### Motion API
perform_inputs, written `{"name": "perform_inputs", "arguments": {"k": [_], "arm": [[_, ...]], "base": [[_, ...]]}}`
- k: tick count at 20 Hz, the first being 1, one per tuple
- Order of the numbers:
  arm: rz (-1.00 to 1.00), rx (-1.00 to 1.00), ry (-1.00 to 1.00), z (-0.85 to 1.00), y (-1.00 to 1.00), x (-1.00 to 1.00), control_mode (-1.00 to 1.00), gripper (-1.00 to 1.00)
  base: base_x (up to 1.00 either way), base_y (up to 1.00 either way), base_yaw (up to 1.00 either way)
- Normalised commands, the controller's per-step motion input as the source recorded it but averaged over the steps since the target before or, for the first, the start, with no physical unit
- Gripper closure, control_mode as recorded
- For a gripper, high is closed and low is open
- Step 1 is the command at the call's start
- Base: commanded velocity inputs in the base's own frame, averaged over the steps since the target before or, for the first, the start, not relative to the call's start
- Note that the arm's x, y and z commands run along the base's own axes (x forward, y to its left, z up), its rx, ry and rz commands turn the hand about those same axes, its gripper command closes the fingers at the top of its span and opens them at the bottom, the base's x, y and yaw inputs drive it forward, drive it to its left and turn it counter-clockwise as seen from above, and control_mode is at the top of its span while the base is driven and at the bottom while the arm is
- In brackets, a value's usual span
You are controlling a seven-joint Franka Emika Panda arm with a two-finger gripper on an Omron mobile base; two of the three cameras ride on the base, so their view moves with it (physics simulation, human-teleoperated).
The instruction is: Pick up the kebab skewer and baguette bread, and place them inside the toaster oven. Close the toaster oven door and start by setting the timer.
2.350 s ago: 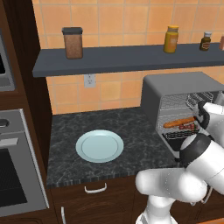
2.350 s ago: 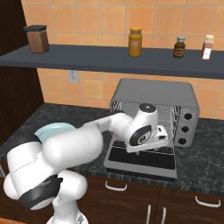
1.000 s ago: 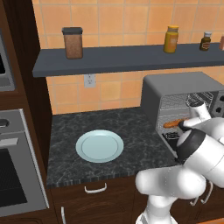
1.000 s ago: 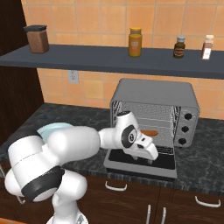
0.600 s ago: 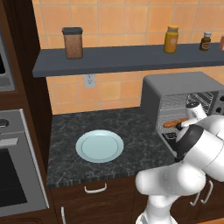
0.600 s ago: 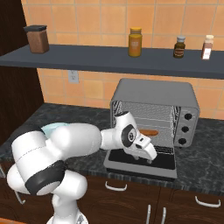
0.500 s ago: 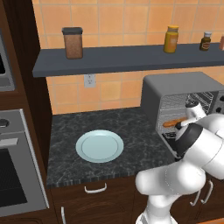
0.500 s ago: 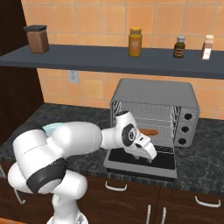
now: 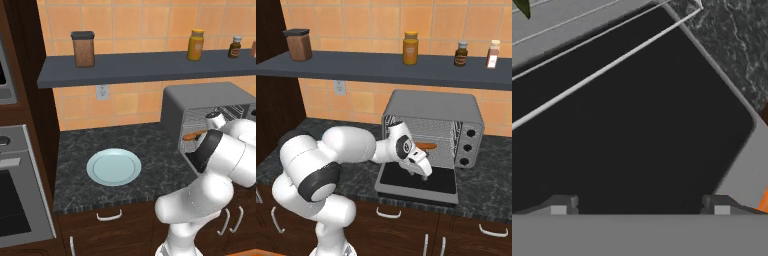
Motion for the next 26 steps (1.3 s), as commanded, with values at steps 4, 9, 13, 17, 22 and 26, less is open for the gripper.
{"name": "perform_inputs", "arguments": {"k": [4, 9, 13, 17, 22, 26], "arm": [[-0.19, 0.04, -0.13, 0.00, 0.30, 0.54, -1.00, -1.00], [-0.22, 0.06, -0.13, -0.08, 0.27, 0.52, -1.00, -1.00], [-0.20, 0.02, -0.06, -0.19, 0.11, 0.46, -1.00, -1.00], [-0.19, 0.00, -0.04, -0.38, 0.08, 0.28, -1.00, -1.00], [-0.10, 0.00, -0.01, -0.06, 0.00, -0.29, -1.00, -1.00], [0.00, 0.00, 0.00, 0.09, 0.00, -0.88, -1.00, -1.00]], "base": [[0.00, 0.00, 0.00], [0.00, 0.00, 0.00], [0.00, 0.00, 0.00], [0.00, 0.00, 0.00], [0.00, 0.00, 0.00], [0.00, 0.00, 0.00]]}}
